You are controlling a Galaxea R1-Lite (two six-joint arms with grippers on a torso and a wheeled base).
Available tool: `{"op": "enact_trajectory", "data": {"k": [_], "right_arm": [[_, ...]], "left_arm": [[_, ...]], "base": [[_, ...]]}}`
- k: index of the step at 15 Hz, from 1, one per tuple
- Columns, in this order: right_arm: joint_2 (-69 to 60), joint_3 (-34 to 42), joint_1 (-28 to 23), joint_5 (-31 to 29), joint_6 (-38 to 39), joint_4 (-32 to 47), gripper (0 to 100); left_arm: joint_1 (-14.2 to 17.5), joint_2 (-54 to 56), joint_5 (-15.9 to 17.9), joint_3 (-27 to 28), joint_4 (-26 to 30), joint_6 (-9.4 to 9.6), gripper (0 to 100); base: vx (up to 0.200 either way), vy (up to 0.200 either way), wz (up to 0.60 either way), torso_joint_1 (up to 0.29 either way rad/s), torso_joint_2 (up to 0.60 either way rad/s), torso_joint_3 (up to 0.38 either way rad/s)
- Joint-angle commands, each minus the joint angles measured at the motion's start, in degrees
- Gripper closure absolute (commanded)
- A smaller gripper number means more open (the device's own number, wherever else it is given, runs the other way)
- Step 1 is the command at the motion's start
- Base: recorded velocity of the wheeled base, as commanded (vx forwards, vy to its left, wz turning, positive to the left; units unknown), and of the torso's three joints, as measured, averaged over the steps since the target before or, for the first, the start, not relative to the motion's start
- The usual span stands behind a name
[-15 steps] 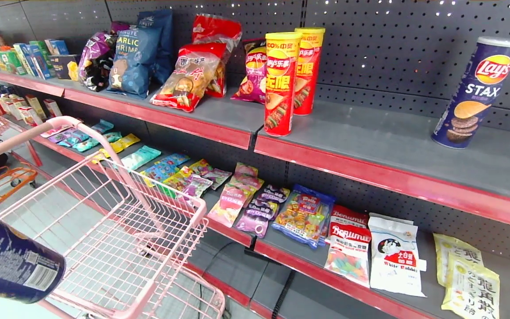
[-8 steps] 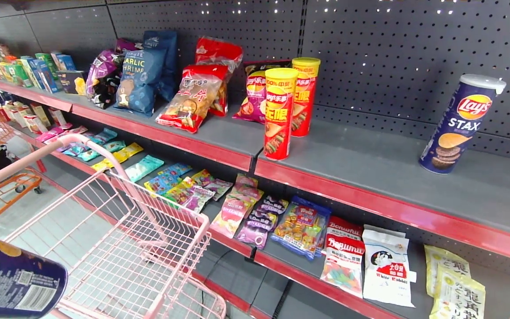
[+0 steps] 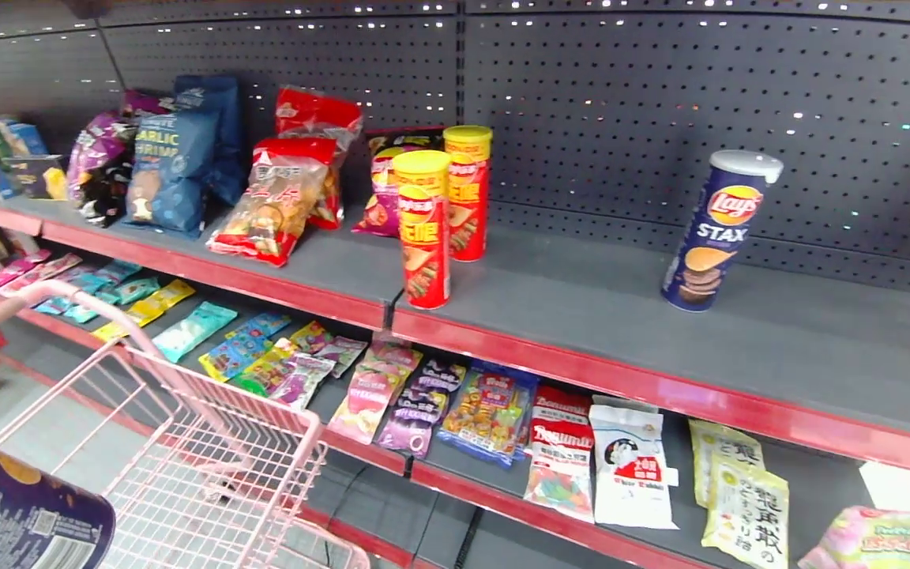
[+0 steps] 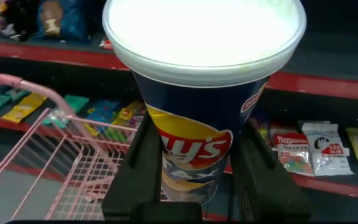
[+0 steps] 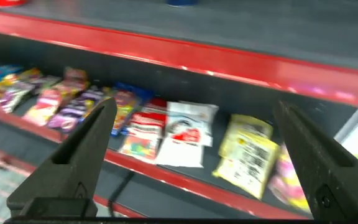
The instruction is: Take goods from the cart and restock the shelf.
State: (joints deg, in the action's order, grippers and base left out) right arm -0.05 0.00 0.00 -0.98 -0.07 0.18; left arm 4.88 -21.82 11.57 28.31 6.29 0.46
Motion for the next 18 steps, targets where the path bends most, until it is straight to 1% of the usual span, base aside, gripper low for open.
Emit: {"op": "enact_trajectory", "data": {"k": [1, 4, 5, 8, 9, 15, 18], "right_arm": [[0.05, 0.0, 0.0, 0.01, -0.01, -0.01, 0], [0.05, -0.09, 0.0, 0.01, -0.01, -0.01, 0], [0.05, 0.0, 0.0, 0.01, -0.01, -0.01, 0], [0.05, 0.0, 0.0, 0.01, -0.01, -0.01, 0], [0.05, -0.09, 0.0, 0.01, -0.01, -0.01, 0], [0.05, 0.0, 0.0, 0.1, -0.1, -0.01, 0], [0.05, -0.09, 0.0, 0.18, -0.28, -0.01, 0]], "left_arm": [[0.13, -0.59, -0.06, 0.08, -0.05, 0.42, 100], [0.13, -0.24, -0.06, 0.26, 0.04, 0.77, 100], [0.13, -0.15, -0.06, 0.26, 0.04, 2.26, 100], [0.13, -0.15, -0.06, 0.35, 0.04, 3.4, 100], [0.13, 0.2, 0.03, 0.35, 0.04, 3.49, 100], [0.05, 1.17, 0.03, 0.08, 0.13, 3.58, 100], [-0.22, 3.45, 0.56, -0.01, 0.74, 3.67, 100]], "base": [[0.0, 0.0, -0.6, 0.017, 0.0, 0.002], [0.0, 0.0, -0.6, 0.004, 0.0, 0.002], [0.0, 0.0, -0.6, 0.012, 0.01, -0.002], [0.0, 0.0, 0.0, 0.0, 0.0, 0.0], [0.0, 0.0, 0.0, 0.0, 0.0, 0.0], [0.2, 0.0, 0.0, 0.003, 0.0, 0.002], [0.0, 0.0, 0.0, 0.0, 0.0, 0.0]]}}
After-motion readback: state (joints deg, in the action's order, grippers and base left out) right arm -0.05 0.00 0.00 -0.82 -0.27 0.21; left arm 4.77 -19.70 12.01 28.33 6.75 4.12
